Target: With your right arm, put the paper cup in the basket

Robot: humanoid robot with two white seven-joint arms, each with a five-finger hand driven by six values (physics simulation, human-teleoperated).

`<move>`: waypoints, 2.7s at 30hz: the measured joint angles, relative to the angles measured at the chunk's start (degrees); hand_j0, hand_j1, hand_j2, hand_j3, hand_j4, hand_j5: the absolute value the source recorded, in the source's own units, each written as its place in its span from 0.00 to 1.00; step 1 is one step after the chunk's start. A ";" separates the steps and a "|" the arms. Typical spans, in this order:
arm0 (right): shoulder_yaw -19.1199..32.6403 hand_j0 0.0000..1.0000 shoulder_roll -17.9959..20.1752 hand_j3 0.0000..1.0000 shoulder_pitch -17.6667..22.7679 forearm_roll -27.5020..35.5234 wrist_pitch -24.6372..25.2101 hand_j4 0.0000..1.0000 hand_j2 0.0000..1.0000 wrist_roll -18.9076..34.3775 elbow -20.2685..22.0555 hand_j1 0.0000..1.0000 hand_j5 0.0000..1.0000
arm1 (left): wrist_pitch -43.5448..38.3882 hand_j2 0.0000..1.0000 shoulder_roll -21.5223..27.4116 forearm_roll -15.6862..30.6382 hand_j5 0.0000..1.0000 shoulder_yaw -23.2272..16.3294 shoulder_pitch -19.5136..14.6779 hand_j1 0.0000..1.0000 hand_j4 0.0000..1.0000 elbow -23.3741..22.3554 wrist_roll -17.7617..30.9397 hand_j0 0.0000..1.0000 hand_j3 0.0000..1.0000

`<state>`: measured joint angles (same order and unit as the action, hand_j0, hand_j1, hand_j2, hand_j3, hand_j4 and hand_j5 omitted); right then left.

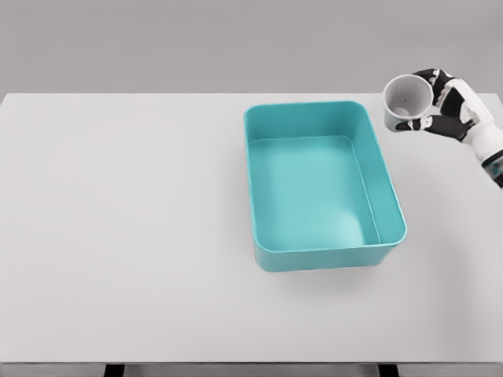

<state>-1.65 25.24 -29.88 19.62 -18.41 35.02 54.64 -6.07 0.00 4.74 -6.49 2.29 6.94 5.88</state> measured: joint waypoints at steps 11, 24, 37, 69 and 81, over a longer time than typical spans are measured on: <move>-0.50 0.47 0.29 0.47 1.93 -1.36 -3.49 0.47 0.47 0.01 10.44 0.47 0.47 | 0.00 1.00 0.00 0.00 1.00 0.00 0.00 1.00 1.00 0.01 0.00 1.00 1.00; -5.00 0.47 0.05 0.47 1.32 -9.10 -3.81 0.47 0.47 0.02 21.03 0.47 0.47 | 0.00 1.00 0.00 0.00 1.00 0.00 0.00 1.00 1.00 0.00 0.00 1.00 1.00; -11.76 0.47 0.54 0.47 0.88 -20.81 -4.98 0.47 0.47 0.02 24.26 0.47 0.47 | 0.00 1.00 0.00 0.00 1.00 0.00 0.00 1.00 1.00 0.00 0.00 1.00 1.00; -15.58 0.98 10.90 0.98 3.43 -7.06 -2.97 0.98 0.98 0.01 33.20 0.98 0.98 | 0.00 1.00 0.00 0.00 1.00 0.00 0.00 1.00 1.00 0.01 0.00 1.00 1.00; -5.36 0.99 19.04 0.99 16.88 2.13 0.76 0.99 0.99 0.00 44.71 0.99 0.99 | 0.00 1.00 0.00 0.00 1.00 0.00 0.00 1.00 1.00 0.01 0.01 1.00 1.00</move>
<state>-7.01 44.28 -13.01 21.75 -17.65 35.02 99.35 -6.07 0.00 4.74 -6.49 2.29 6.95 5.88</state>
